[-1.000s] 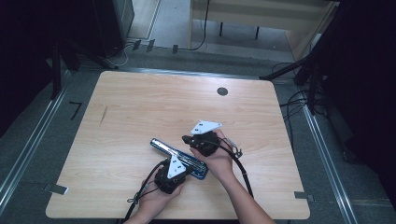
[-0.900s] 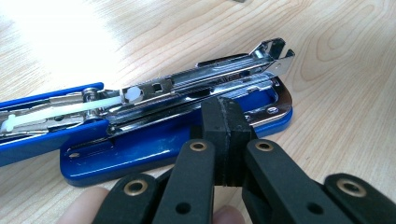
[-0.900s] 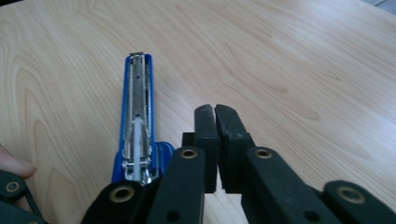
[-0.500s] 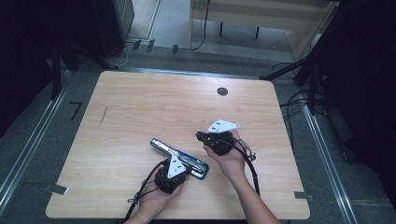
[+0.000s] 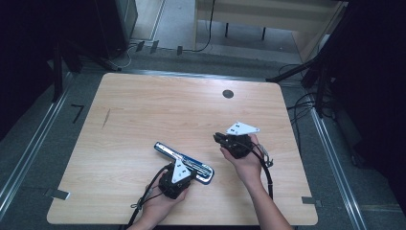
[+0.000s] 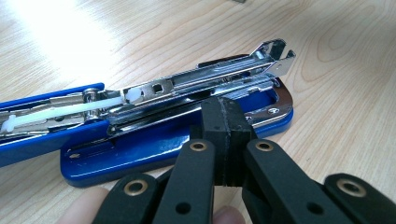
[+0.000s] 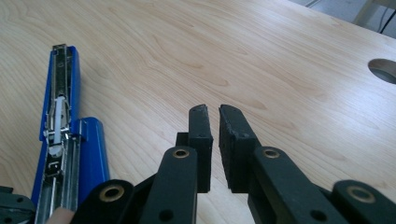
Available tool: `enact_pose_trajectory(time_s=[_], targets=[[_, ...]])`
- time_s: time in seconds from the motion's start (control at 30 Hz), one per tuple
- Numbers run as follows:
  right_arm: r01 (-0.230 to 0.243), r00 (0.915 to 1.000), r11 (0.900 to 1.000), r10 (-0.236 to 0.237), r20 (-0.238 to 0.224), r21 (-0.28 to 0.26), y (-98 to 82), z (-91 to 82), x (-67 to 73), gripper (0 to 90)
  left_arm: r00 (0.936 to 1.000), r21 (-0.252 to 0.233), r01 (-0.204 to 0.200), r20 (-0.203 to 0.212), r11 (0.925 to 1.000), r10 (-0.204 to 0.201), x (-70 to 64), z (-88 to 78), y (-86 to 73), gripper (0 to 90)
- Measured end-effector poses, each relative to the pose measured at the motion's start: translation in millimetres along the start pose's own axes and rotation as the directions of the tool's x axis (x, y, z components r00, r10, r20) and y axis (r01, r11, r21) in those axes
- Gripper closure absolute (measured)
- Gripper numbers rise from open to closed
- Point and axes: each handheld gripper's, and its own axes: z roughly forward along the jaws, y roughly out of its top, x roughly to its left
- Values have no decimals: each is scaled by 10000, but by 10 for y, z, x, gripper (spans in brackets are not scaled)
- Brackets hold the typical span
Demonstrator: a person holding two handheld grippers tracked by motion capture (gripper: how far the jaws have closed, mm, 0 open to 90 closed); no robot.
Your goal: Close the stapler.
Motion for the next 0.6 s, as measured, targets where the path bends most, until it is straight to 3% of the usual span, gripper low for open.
enact_pose_trajectory(time_s=[0.6], targets=[[-537, 9968, 9985, 529, 606, 129, -124, -98, -185, 836, 10000, 12, -10, -6, 10000, 10, -1, -1, 0, 900]])
